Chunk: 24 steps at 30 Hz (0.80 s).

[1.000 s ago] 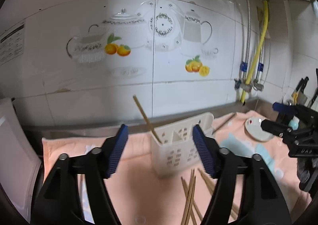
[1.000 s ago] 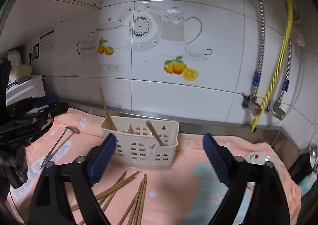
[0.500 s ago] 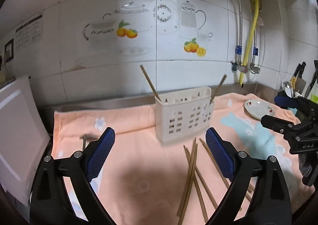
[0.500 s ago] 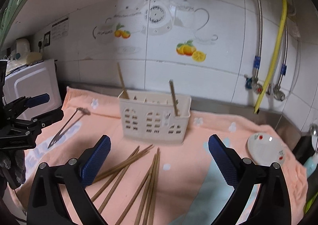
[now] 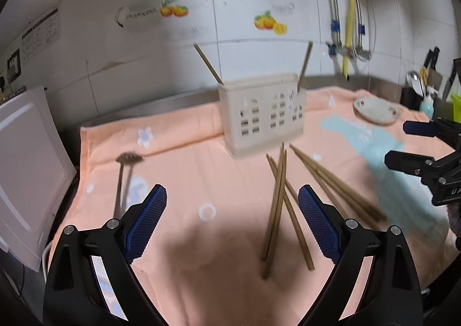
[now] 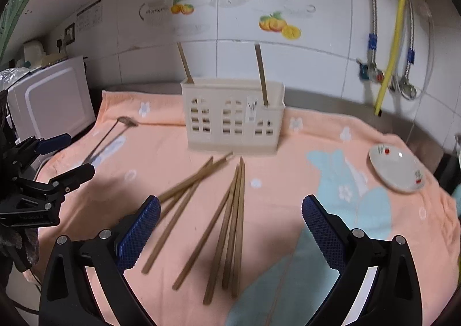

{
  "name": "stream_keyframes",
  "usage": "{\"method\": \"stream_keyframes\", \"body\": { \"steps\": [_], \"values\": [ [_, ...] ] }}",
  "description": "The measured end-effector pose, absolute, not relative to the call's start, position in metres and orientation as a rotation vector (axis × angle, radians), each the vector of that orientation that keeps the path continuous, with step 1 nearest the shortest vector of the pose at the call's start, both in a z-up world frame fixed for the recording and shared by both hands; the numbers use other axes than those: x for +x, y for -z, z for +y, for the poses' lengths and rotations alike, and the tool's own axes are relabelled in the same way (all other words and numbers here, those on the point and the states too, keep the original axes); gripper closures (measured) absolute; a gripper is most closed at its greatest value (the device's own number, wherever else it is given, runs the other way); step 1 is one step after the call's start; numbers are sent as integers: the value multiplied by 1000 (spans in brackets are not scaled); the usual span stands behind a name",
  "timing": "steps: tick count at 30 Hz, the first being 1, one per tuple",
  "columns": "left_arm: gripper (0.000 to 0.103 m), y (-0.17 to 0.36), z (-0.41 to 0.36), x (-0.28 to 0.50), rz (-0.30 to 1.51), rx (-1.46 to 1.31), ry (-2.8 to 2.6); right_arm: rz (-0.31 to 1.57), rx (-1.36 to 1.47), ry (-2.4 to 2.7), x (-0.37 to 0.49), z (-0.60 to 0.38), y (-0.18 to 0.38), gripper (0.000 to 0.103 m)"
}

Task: Organize utensils
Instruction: 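Open the left tool and withdraw while the right tool releases and withdraws, then grasp another wooden chopstick with the left tool while the right tool grasps one too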

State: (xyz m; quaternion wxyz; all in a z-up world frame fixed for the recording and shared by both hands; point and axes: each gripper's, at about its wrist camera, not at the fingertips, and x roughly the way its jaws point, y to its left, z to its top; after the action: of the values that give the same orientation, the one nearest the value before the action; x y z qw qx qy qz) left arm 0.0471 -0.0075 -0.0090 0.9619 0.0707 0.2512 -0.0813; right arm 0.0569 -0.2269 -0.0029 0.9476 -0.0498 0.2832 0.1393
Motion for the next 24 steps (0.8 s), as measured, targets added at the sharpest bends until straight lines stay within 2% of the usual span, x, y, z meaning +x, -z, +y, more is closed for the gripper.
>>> {"method": "stream_keyframes", "body": {
  "steps": [6,9,11,14,20,24],
  "values": [
    [13,32,-27,50,569,212,210,617,-93,-279,48,-232,24,9],
    [26,41,-34,53,609,220,257,638,-81,-278,48,-235,31,16],
    [46,47,-35,59,648,209,305,653,-68,-275,49,-239,35,18],
    [61,54,-32,70,694,172,337,669,-54,-276,50,-243,40,21],
    [77,65,-26,92,766,129,378,688,-38,-276,55,-248,45,23],
    [80,71,-31,103,794,152,392,700,-37,-275,58,-248,50,25]
  ]
}}
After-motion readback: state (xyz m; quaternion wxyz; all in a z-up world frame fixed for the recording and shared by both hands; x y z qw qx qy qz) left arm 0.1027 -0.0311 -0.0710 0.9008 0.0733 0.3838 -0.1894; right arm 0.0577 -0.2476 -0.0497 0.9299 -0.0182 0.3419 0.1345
